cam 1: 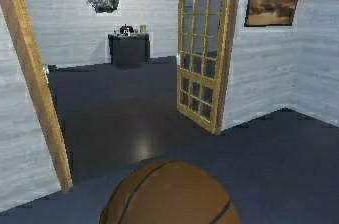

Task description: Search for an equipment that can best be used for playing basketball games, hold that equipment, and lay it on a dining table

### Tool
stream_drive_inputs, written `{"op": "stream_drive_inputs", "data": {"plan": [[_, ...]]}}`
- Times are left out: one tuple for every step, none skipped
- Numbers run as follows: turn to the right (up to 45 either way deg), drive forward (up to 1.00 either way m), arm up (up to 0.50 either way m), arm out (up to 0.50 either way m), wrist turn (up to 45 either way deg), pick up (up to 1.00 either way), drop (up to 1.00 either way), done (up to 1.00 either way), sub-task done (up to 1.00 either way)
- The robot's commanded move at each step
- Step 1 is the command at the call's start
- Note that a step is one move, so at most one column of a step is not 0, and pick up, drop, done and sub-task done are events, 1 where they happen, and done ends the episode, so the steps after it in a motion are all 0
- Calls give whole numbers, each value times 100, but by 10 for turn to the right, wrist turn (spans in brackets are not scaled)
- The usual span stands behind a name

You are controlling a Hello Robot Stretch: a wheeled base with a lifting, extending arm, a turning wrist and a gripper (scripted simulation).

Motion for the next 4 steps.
{"op": "stream_drive_inputs", "data": {"plan": [[0, 55, 0, 0, 0, 0, 0, 0, 0], [-90, 0, 0, 0, 0, 0, 0, 0, 0], [0, 100, 0, 0, 0, 0, 0, 0, 0], [-30, 0, 0, 0, 0, 0, 0, 0, 0]]}}
